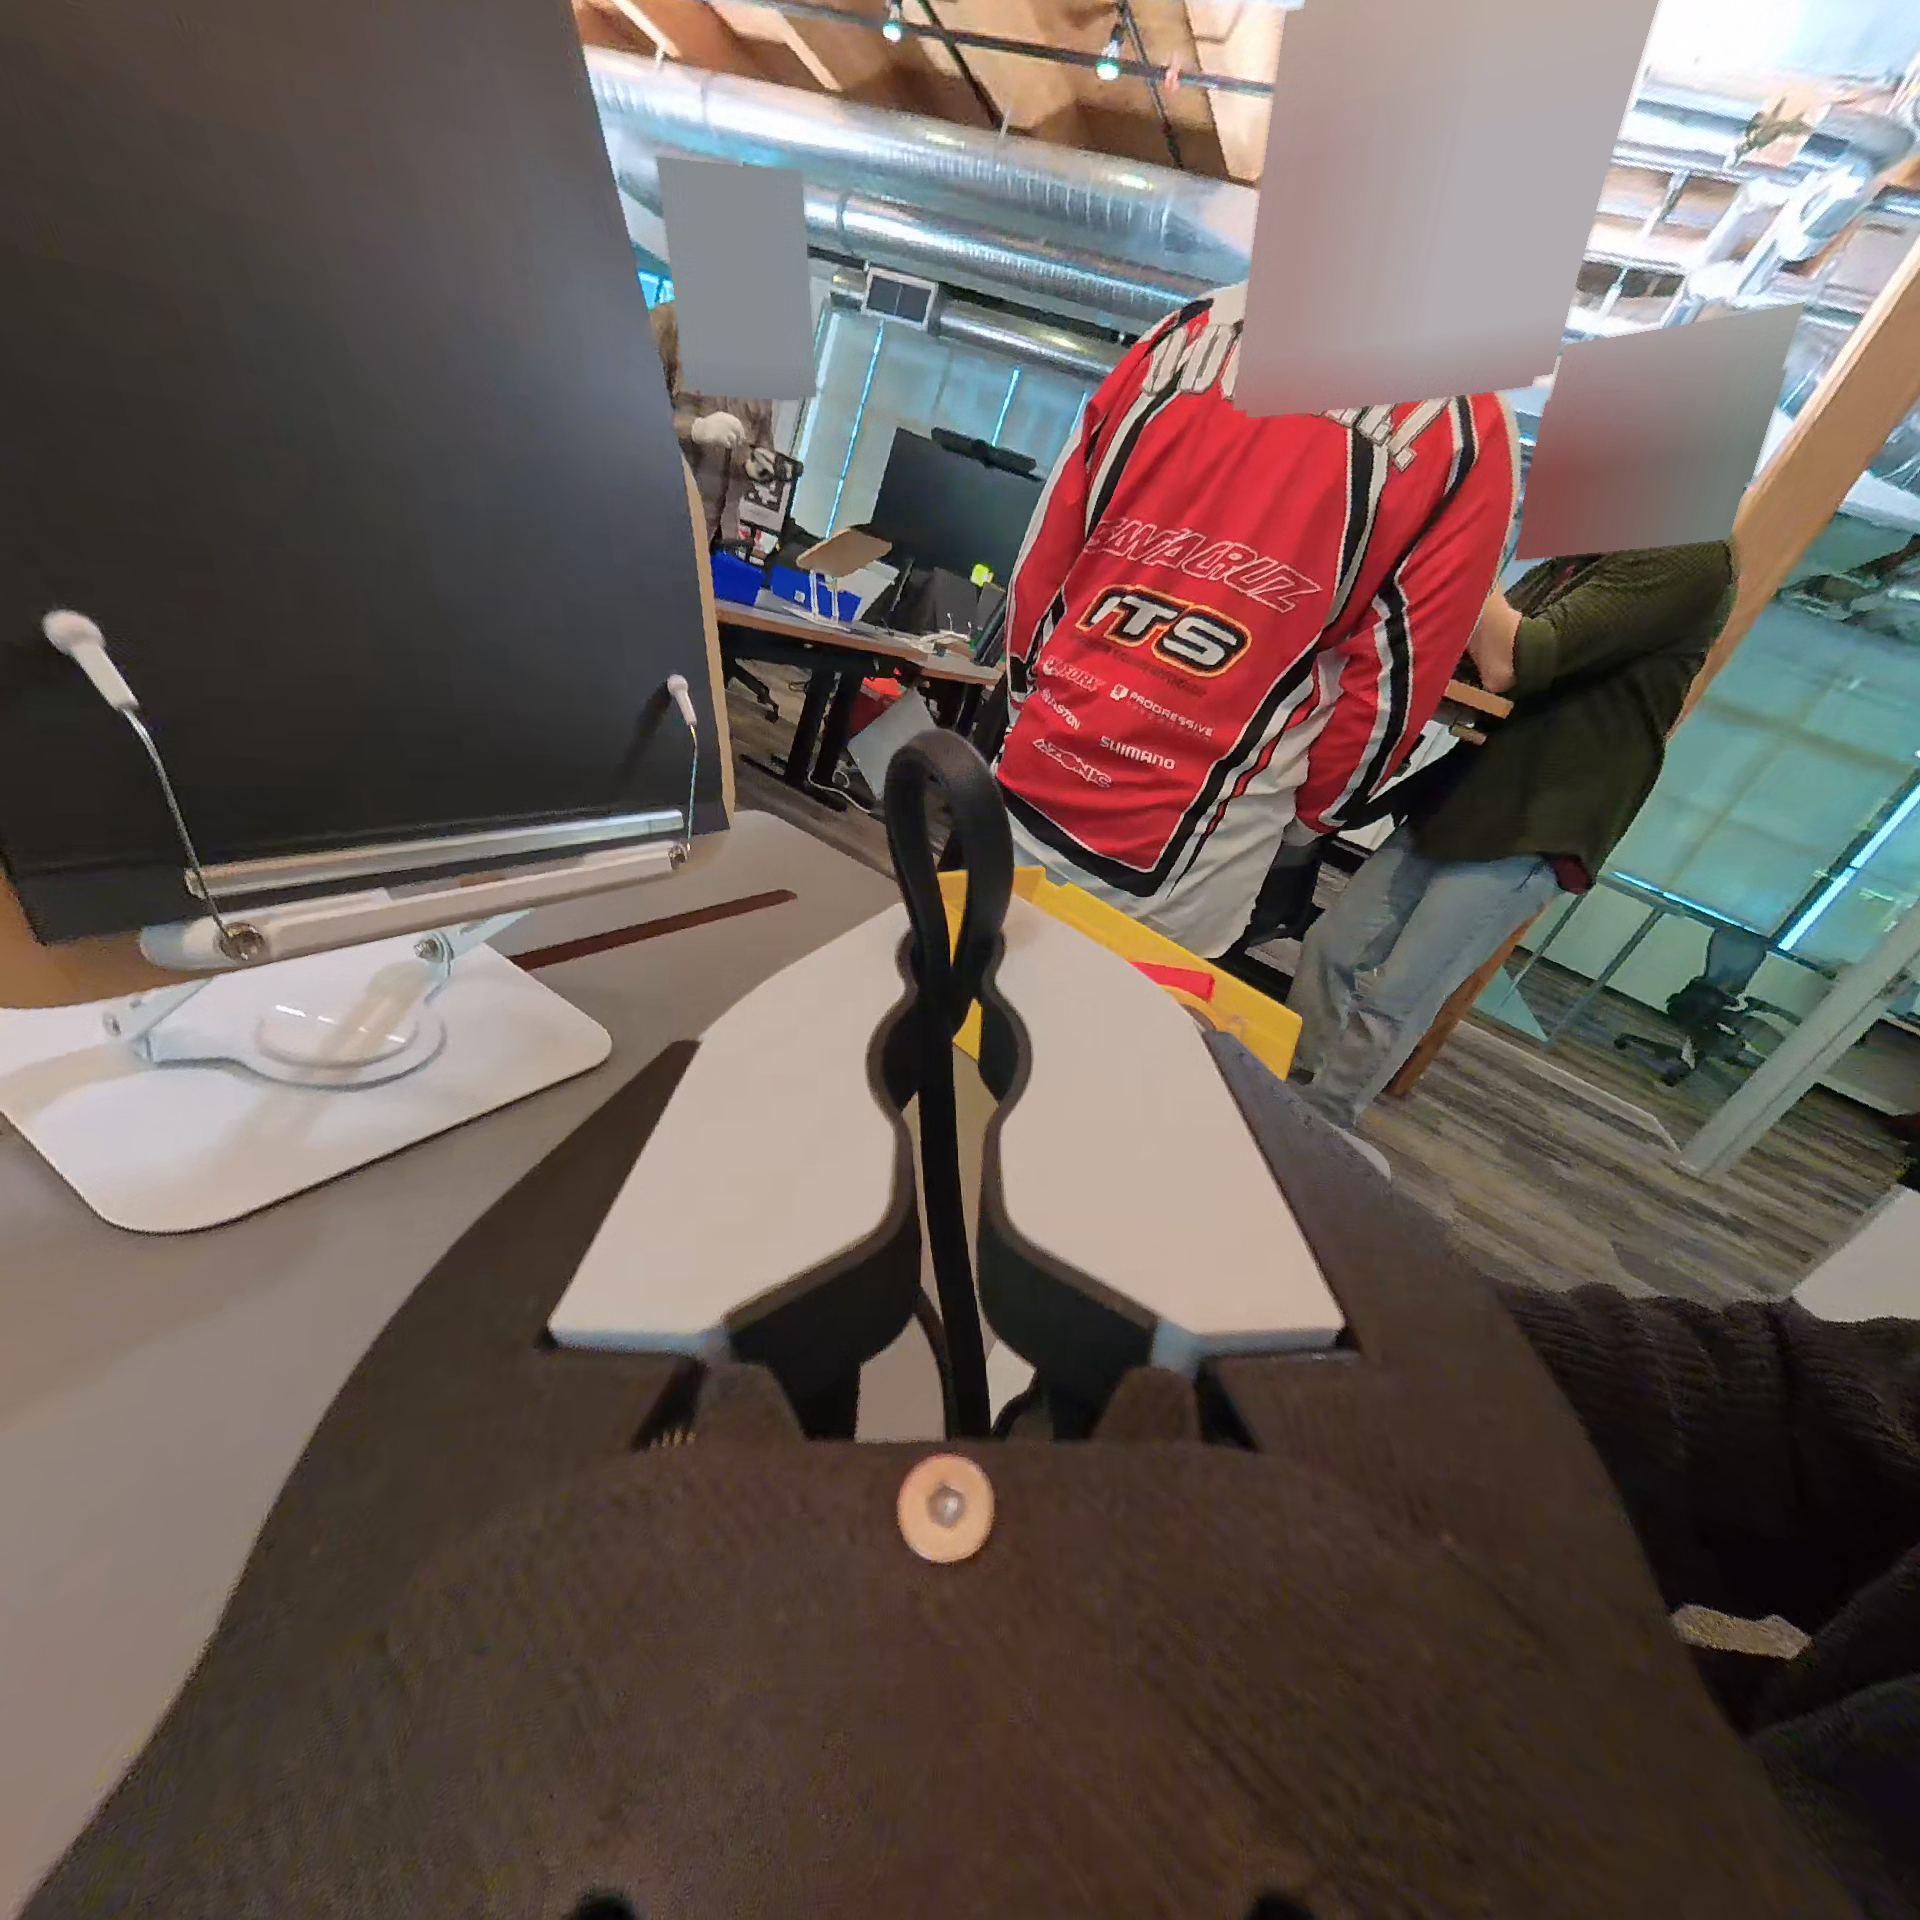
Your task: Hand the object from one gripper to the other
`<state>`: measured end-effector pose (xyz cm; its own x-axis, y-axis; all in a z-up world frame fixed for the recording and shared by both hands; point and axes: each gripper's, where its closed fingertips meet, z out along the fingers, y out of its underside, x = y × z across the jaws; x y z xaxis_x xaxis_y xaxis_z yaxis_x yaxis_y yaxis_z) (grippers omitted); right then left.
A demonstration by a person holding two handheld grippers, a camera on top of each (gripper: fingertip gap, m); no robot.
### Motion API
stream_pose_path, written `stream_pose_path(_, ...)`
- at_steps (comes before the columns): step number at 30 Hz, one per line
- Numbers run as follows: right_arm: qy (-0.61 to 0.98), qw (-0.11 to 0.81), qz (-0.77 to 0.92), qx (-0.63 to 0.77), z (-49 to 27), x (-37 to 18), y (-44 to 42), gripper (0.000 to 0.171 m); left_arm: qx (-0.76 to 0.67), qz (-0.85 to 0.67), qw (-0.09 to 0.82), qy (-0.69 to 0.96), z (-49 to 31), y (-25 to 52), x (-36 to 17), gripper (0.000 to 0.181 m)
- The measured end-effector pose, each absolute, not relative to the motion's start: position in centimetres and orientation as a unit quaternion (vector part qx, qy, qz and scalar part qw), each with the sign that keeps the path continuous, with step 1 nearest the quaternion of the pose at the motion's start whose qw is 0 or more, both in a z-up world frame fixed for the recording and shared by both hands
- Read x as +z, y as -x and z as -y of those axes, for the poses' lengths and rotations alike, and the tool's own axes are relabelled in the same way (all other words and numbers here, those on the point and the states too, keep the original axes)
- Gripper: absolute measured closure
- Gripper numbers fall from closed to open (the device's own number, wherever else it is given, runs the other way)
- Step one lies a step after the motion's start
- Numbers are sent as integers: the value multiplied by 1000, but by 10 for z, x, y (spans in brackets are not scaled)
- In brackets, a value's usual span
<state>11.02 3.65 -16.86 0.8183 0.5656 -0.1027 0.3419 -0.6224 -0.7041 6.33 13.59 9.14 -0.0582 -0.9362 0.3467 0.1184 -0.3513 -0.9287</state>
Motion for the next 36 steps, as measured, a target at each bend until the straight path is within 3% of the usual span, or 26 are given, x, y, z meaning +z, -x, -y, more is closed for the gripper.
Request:
stream_pose_path(4,888,344,257,161,-35,-170,-110,166,-613,-385,415,551,-135,-73,76,177)
stream_pose_path(12,886,349,270,145,-34,-166,-107,167,-591,-394,438,551,-122,-90,40,176)
stream_pose_path(22,829,433,201,290,-40,-121,-93,168,-587,-296,484,577,-147,-41,-17,177)
stream_pose_path(36,787,471,182,355,-39,-98,-86,168,-505,-449,493,547,-102,-76,-44,176)
